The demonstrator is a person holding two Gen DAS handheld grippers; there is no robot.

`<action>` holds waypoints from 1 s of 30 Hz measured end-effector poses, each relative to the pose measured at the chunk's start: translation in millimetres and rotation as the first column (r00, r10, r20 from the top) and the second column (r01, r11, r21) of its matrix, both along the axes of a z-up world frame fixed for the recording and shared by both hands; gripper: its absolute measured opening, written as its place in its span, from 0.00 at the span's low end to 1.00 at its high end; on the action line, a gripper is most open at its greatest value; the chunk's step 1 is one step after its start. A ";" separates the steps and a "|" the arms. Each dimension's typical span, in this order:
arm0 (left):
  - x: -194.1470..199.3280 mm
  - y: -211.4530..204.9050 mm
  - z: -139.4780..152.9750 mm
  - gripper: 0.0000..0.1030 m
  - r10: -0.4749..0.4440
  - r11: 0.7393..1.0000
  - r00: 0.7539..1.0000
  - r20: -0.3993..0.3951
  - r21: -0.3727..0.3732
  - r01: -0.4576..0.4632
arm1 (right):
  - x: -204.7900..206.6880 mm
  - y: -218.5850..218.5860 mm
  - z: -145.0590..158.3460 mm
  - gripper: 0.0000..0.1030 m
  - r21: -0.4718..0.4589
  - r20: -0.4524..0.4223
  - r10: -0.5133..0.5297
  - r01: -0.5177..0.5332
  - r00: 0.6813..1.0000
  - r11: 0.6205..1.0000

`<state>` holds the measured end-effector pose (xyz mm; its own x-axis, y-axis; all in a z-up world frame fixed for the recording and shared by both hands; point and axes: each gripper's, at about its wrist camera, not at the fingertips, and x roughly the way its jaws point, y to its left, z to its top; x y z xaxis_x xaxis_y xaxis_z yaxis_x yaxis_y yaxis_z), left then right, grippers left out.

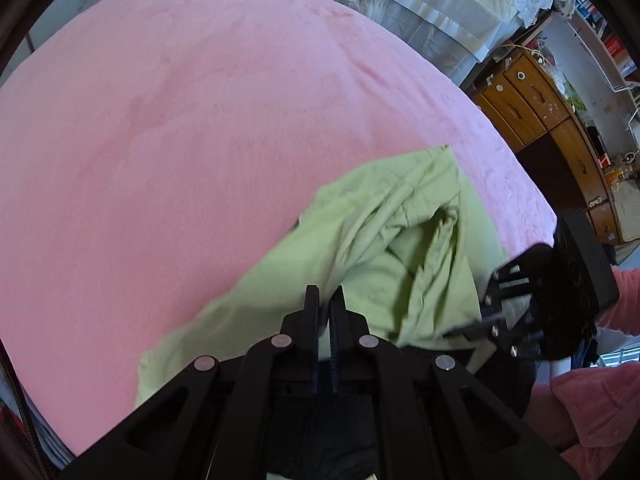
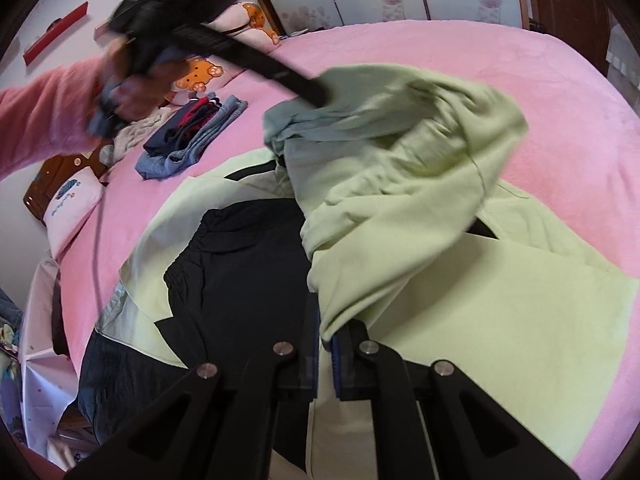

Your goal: Fold large clothes

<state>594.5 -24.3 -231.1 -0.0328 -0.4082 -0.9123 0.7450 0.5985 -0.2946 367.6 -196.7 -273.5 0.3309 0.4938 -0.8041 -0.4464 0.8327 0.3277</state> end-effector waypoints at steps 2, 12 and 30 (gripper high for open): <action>-15.8 11.9 -0.2 0.02 0.024 1.000 1.000 -0.011 -0.004 -0.024 | -3.1 1.3 2.7 0.07 -0.022 -0.001 0.003 -0.003 1.000 1.000; -87.2 74.8 -39.5 0.02 0.170 0.984 0.984 -0.046 0.065 -0.167 | -24.2 -1.2 0.2 0.08 -0.121 -0.024 -0.013 0.010 1.000 0.993; -161.2 124.4 -65.7 0.17 0.632 0.769 0.773 0.056 0.076 -0.634 | -47.0 -28.5 -14.2 0.28 -0.046 -0.214 -0.335 0.333 0.918 0.942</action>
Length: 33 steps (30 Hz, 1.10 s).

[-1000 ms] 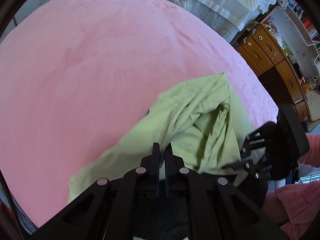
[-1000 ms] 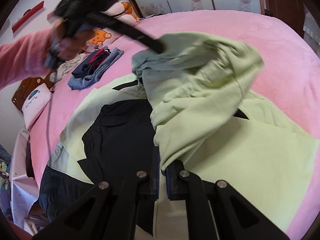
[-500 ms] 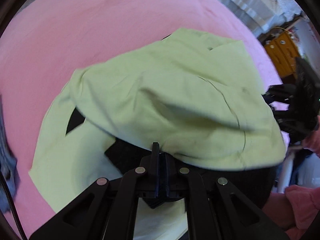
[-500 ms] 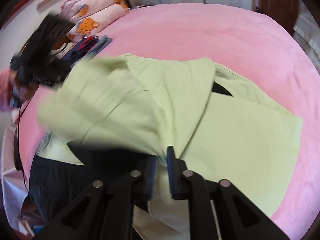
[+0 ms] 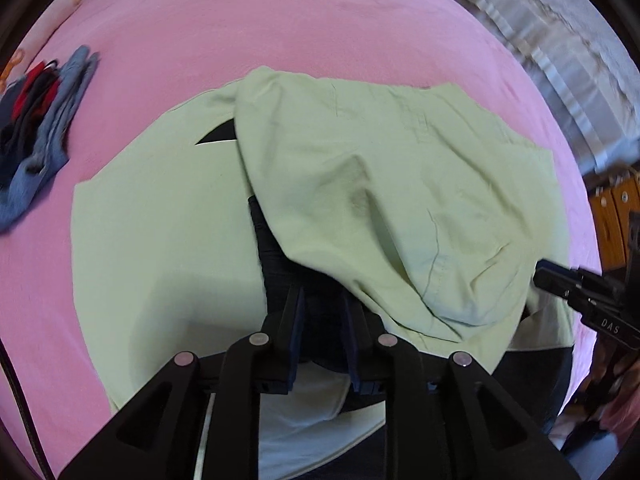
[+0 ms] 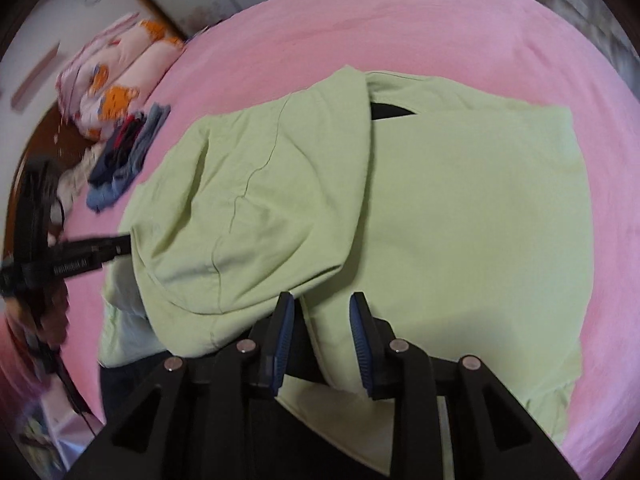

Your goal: Fold large clothes

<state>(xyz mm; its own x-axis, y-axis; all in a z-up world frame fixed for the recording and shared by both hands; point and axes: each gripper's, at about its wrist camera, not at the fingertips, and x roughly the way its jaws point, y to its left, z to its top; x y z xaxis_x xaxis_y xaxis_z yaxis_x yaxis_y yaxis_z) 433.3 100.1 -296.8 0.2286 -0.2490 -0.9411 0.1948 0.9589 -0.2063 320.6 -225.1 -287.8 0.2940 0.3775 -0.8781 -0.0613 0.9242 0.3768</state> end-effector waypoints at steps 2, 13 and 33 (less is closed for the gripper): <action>-6.0 0.6 5.1 0.18 0.029 1.000 1.000 0.010 0.000 -0.029 | -2.9 -4.0 0.5 0.28 0.061 -0.022 -0.061 0.062 0.998 0.996; -41.8 -8.6 46.3 0.54 0.114 0.993 0.991 0.071 0.017 -0.115 | -19.4 -2.7 11.5 0.28 0.157 -0.081 -0.108 0.119 0.991 0.980; -142.1 8.8 17.1 0.68 0.390 0.918 0.916 -0.092 -0.037 -0.395 | -66.0 17.8 4.8 0.28 0.164 -0.184 -0.040 0.071 0.982 0.984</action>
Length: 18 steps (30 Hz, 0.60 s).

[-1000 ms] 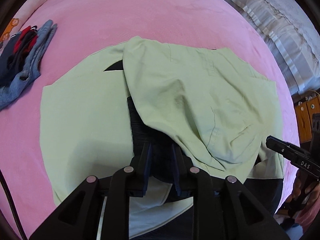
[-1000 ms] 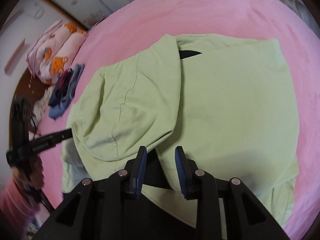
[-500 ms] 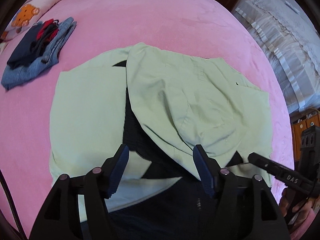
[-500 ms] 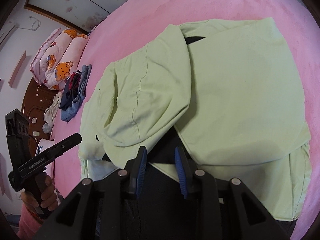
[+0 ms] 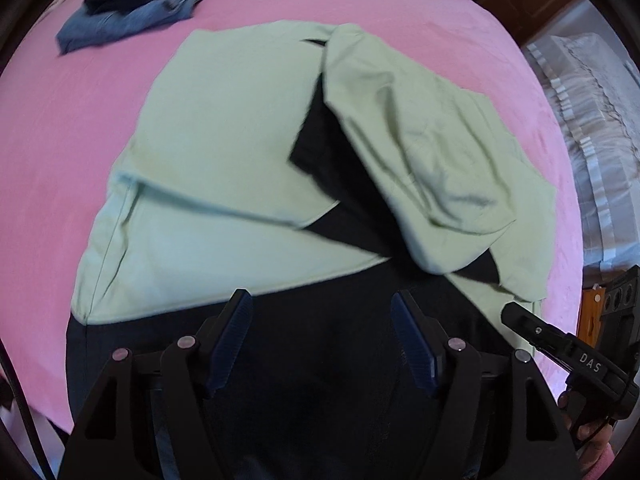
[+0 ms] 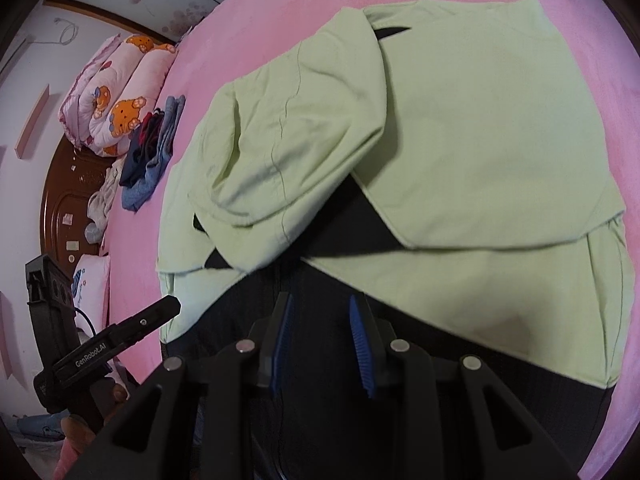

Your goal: Fold large clothes

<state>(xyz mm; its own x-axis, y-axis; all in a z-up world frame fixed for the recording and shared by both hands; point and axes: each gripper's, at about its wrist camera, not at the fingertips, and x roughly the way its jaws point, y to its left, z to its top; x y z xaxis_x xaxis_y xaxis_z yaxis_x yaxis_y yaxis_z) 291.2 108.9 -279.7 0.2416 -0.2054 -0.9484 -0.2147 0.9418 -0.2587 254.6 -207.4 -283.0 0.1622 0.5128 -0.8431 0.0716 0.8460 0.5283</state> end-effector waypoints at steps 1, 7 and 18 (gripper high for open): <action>-6.4 3.6 -1.2 0.68 0.013 1.000 1.000 -0.011 0.000 -0.013 | -3.7 0.6 0.0 0.28 0.001 -0.005 0.008 -0.008 1.000 1.000; -38.0 20.3 -3.3 0.68 0.023 0.999 0.999 -0.041 0.028 -0.022 | -33.5 0.5 5.8 0.28 -0.044 0.003 0.005 -0.005 1.000 0.999; -112.5 50.5 -6.7 0.69 -0.039 0.993 0.998 -0.048 0.112 0.044 | -126.5 -12.7 15.5 0.28 -0.175 0.057 -0.162 0.170 0.985 0.970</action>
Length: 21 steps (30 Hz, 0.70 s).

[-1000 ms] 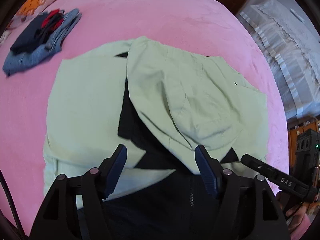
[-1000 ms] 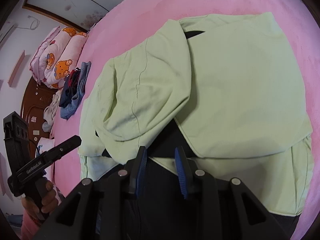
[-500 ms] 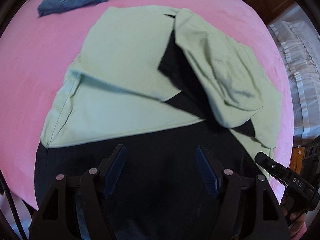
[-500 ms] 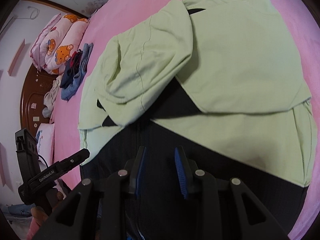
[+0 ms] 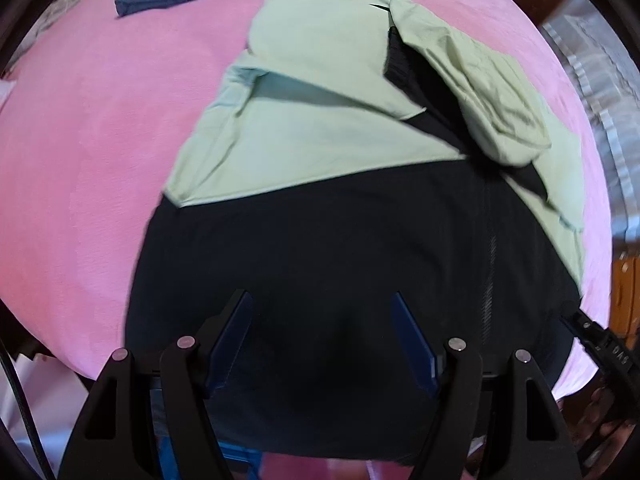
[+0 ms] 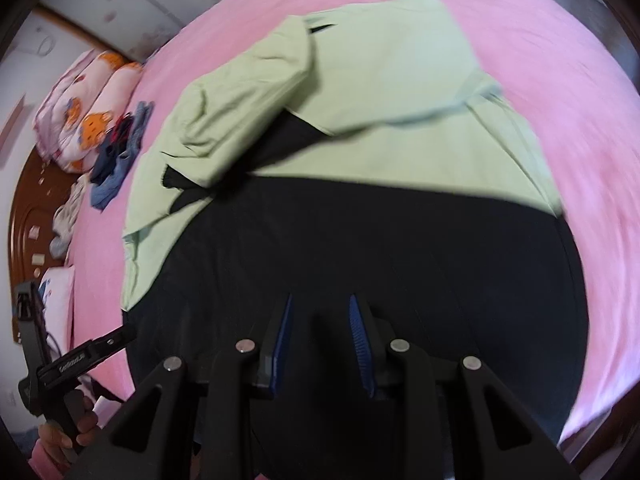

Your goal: Fold large clothes

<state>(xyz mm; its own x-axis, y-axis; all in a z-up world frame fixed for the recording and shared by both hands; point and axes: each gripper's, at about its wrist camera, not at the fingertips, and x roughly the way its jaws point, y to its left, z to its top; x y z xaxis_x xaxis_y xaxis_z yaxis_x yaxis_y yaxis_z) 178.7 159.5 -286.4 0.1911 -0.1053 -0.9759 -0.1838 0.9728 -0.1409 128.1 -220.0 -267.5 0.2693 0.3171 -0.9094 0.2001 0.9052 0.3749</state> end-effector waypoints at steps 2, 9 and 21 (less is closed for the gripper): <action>-14.7 9.9 -3.4 0.69 -0.021 1.000 1.000 -0.012 0.019 0.021 | -19.5 -7.4 2.3 0.28 -0.029 0.001 -0.047 0.047 0.999 0.998; -67.3 54.1 -8.3 0.71 -0.024 0.999 0.998 -0.050 0.023 0.025 | -80.3 -40.5 5.1 0.28 -0.100 -0.032 -0.199 0.195 0.980 0.976; -118.7 132.7 -35.3 0.79 0.091 0.996 0.979 -0.181 0.036 -0.086 | -141.7 -91.0 -18.2 0.52 -0.162 -0.160 -0.260 0.234 0.952 0.959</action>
<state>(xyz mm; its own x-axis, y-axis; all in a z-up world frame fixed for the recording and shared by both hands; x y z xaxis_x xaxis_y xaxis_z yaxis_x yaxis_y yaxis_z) 60.0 292.2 -321.7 0.0171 -0.0678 -0.9976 -0.2892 0.9547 -0.0698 -13.6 -311.1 -285.8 0.1534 0.1278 -0.9799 0.4760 0.8594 0.1866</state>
